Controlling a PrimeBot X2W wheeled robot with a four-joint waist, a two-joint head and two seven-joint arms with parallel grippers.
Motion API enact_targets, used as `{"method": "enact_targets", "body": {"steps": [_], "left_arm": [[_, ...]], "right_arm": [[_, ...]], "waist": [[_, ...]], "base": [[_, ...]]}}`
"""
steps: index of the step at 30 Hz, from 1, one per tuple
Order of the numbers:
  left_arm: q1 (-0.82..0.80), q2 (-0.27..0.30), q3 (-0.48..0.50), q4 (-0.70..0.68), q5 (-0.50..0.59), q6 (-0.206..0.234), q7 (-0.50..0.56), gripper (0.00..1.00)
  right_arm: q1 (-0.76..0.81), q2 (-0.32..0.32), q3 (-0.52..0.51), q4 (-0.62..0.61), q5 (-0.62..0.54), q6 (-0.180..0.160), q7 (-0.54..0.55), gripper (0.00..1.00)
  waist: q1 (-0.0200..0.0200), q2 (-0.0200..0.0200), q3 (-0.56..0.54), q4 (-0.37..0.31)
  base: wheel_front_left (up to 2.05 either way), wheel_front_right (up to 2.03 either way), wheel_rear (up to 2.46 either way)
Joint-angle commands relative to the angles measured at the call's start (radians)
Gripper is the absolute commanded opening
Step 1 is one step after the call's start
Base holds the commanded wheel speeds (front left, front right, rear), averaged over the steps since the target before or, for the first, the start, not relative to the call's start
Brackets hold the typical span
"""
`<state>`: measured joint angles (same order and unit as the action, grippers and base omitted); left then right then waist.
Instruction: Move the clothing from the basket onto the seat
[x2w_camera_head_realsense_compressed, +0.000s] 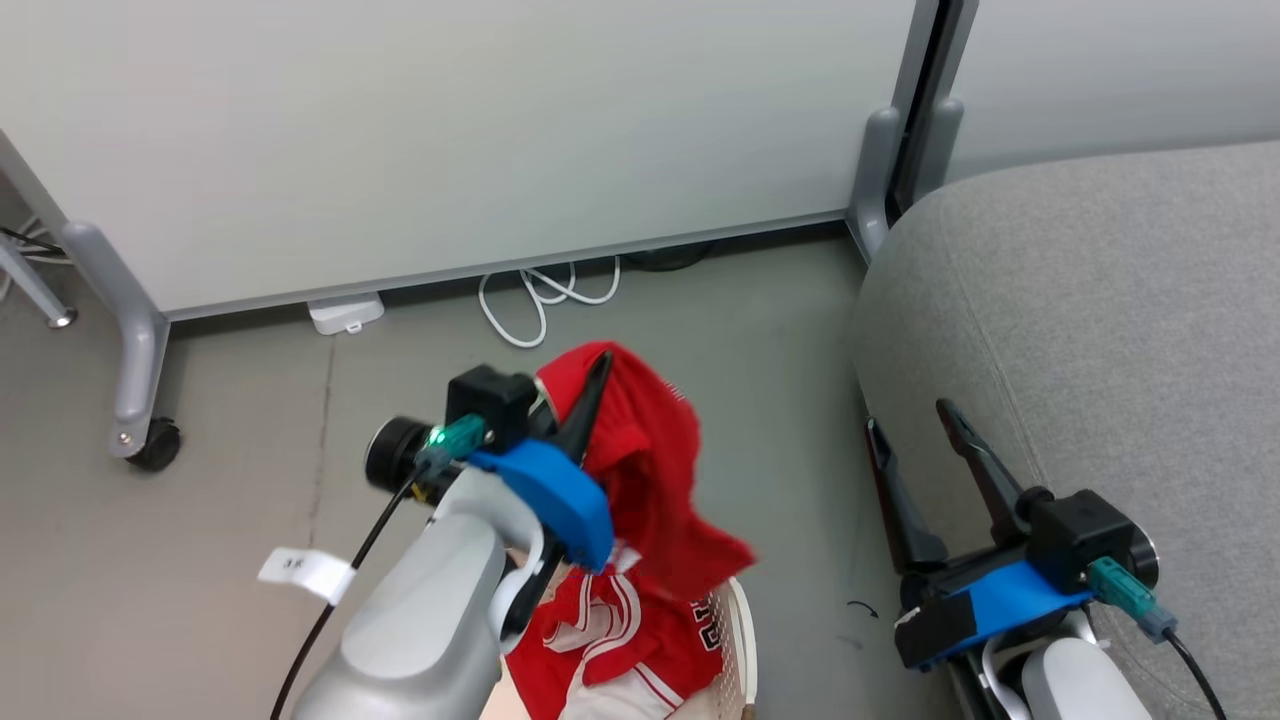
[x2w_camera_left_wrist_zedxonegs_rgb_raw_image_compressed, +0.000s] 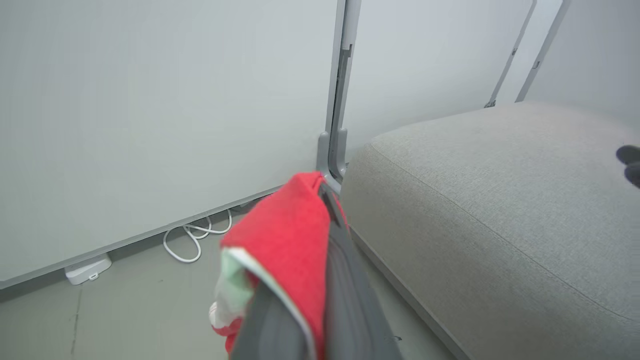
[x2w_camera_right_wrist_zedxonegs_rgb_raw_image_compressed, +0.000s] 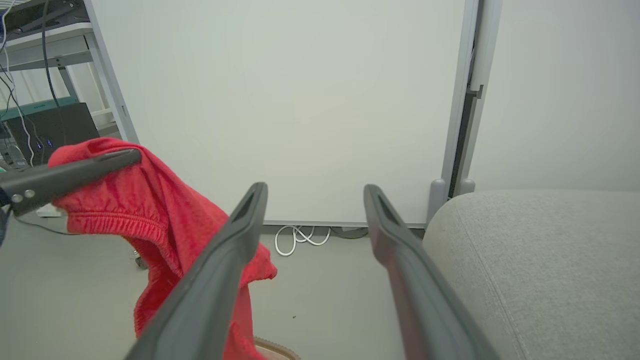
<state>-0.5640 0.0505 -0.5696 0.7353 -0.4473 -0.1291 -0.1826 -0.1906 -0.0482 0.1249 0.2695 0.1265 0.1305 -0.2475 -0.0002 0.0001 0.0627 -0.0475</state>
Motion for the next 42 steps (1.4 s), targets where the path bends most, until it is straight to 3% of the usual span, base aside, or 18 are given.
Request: {"method": "enact_targets", "body": {"steps": [1, 14, 26, 42], "left_arm": [[-0.036, 0.000, -0.018, -0.026, -0.011, -0.001, 0.009, 0.00], [-0.148, 0.000, -0.128, -0.128, -0.081, 0.024, 0.039, 0.00], [-0.184, 0.000, -0.201, -0.135, -0.128, 0.056, 0.044, 0.00], [-0.203, 0.000, -0.301, -0.147, -0.200, 0.070, 0.041, 0.00]], "right_arm": [[0.014, -0.004, 0.008, 0.002, 0.009, 0.000, 0.006, 1.00], [0.035, -0.004, 0.053, 0.000, 0.009, 0.000, 0.038, 1.00], [-0.016, -0.004, 0.107, 0.021, -0.022, 0.000, 0.078, 1.00], [-0.214, -0.004, 0.160, 0.248, -0.070, 0.000, 0.112, 1.00]], "waist": [[0.0002, -0.0001, -0.011, 0.004], [0.0002, -0.0001, -0.043, -0.004], [0.0002, -0.0001, -0.040, -0.016], [0.0002, -0.0001, -0.030, 0.004]], "base": [[0.00, 0.00, 0.00], [0.00, 0.00, 0.00], [0.00, 0.00, 0.00], [0.00, 0.00, 0.00]]}}
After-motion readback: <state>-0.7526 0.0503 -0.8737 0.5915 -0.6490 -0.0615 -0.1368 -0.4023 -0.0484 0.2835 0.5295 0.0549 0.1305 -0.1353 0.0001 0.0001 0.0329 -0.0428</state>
